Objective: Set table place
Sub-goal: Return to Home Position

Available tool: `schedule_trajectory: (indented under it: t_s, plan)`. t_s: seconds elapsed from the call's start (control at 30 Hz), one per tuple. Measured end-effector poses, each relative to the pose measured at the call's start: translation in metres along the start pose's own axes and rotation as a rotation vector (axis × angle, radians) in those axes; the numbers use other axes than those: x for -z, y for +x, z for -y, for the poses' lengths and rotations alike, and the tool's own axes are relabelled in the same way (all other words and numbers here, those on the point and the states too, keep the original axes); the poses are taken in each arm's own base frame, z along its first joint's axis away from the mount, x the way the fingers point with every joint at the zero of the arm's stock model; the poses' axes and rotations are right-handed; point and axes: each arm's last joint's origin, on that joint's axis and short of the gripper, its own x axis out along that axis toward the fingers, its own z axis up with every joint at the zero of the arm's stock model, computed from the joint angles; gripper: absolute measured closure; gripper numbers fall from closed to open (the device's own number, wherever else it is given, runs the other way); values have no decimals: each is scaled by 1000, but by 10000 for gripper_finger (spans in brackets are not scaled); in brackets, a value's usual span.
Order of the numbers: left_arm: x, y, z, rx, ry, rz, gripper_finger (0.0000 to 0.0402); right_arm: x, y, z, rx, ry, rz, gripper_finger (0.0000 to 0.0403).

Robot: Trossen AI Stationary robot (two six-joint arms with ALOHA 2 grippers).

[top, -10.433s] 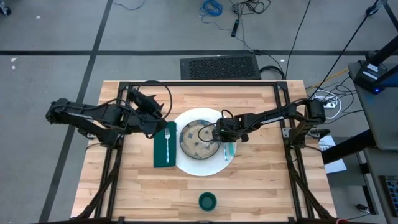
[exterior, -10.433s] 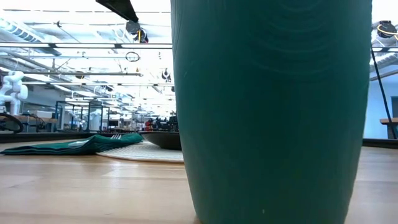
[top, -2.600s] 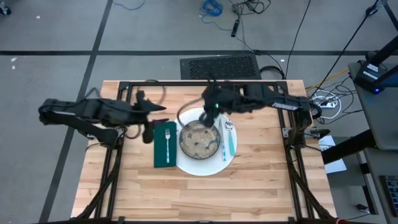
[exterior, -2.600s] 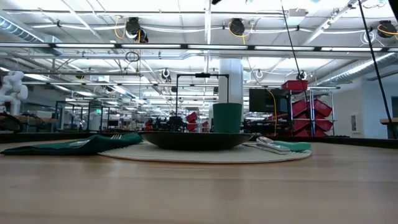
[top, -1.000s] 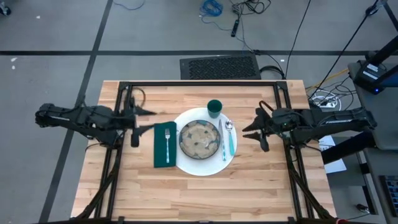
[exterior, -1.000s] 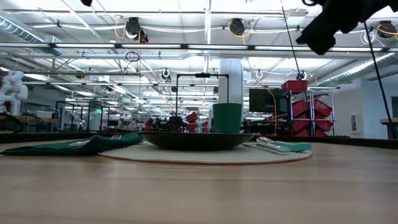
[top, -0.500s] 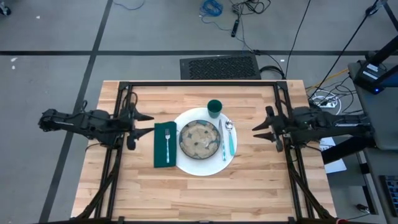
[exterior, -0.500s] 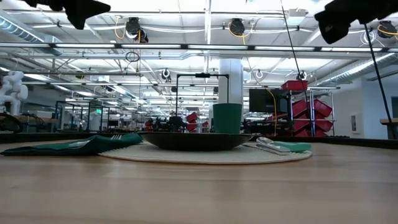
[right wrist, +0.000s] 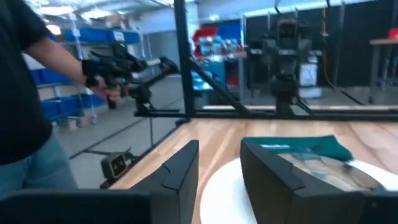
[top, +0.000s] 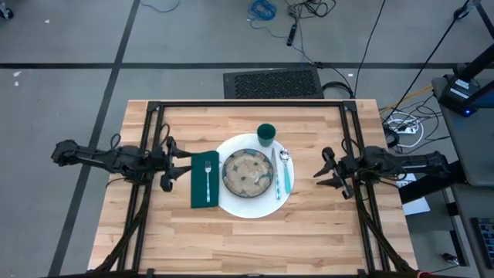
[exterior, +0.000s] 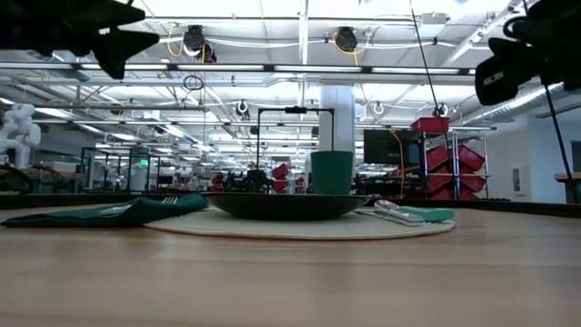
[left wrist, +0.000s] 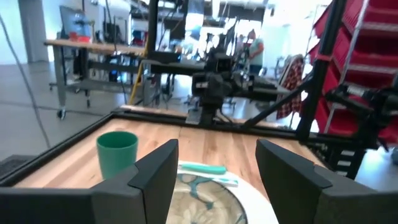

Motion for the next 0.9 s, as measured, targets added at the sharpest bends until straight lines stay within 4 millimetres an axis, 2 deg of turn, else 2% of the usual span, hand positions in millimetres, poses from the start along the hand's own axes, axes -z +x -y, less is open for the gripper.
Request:
schedule_trajectory:
  t_s: [0.07,0.37,0.6,0.73,0.9]
  plan:
    - [10,-1,-1,11,-8,25,201,9,0,0,-22,-1,15,298]
    - [45,-4,-4,19,-105,5,201,7,-2,1,4,-16,30,298]
    - [47,-4,-4,18,-69,-9,201,13,-2,6,176,6,-14,298]
    - [56,-4,-4,33,-56,-102,201,14,-2,6,179,-40,-30,298]
    - [58,-4,-4,40,-2,-127,201,14,-2,6,176,-57,-29,298]
